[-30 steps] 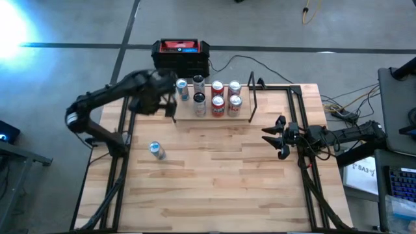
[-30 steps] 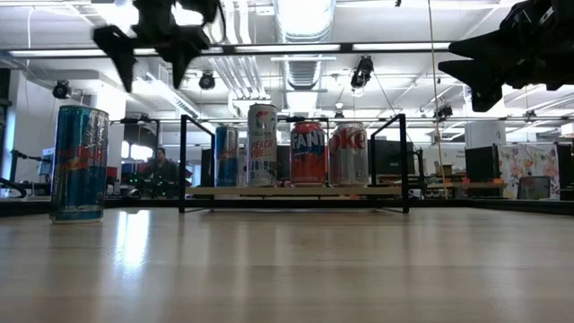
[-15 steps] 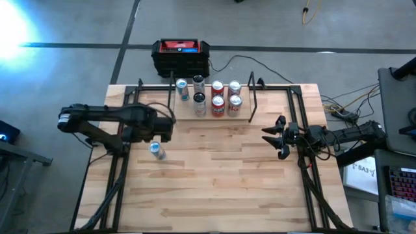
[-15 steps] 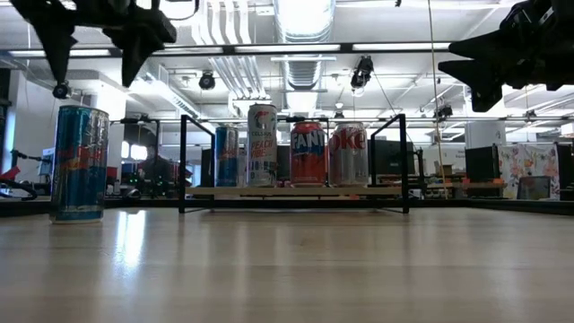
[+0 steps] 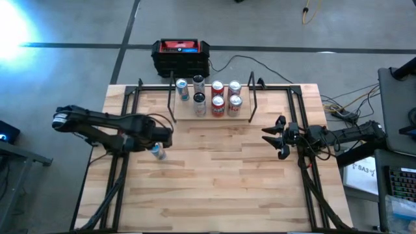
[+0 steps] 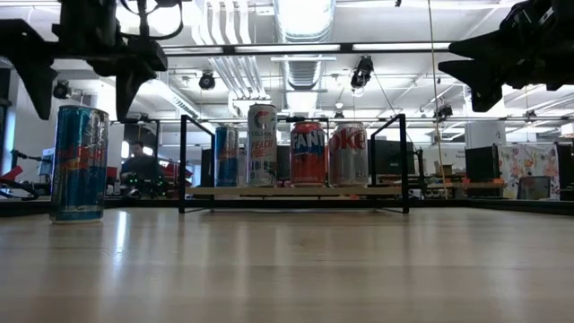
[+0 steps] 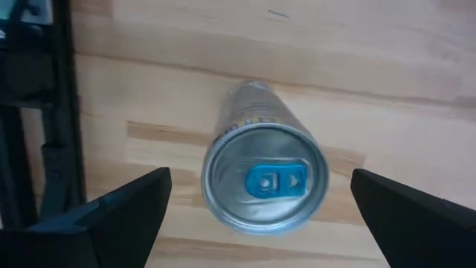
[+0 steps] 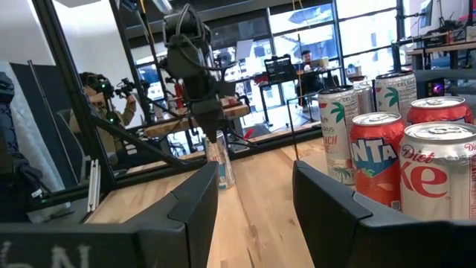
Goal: Place canned beverage on shelf
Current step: Put the blue soda can on the shelf aligned with the other blue soda can
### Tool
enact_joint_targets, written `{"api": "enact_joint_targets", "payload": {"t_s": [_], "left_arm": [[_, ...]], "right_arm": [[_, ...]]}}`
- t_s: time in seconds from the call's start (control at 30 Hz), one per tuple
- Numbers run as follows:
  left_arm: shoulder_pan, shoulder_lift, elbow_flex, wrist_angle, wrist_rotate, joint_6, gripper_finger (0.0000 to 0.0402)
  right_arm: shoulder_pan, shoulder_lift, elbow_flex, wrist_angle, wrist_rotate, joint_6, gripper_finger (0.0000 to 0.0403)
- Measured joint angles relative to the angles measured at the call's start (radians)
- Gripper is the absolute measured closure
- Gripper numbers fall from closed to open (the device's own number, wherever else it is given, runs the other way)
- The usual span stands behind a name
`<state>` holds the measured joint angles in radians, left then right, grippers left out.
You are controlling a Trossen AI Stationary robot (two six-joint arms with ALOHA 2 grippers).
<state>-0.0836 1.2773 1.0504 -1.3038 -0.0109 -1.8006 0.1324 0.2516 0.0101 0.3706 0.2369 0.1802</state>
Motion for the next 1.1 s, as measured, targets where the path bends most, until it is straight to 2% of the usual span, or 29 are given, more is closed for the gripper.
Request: {"api": "enact_joint_targets", "payload": {"t_s": [0.23,0.4,0.67,0.87,1.1], "left_arm": [[-0.001,-0.057,-0.112,0.102,-0.004,-0.047,0.0002],[0.000,-0.068,-0.123,0.122,-0.020,-0.068,0.0012],[-0.001,-0.036,-0.132,0.122,-0.031,-0.069,0.0092],[-0.001,0.004,-0.129,0.130,-0.032,-0.033,0.0183],[-0.001,0.017,-0.125,0.135,-0.028,-0.006,0.0187]], "right_arm": [[0.000,0.000,0.000,0.000,0.000,0.000,0.0245],[0.000,0.000,0.000,0.000,0.000,0.000,0.0245],[0.000,0.000,0.000,0.000,0.000,0.000,0.0245],[0.000,0.000,0.000,0.000,0.000,0.000,0.0245],[0.000,0.000,0.000,0.000,0.000,0.000,0.0245]]}}
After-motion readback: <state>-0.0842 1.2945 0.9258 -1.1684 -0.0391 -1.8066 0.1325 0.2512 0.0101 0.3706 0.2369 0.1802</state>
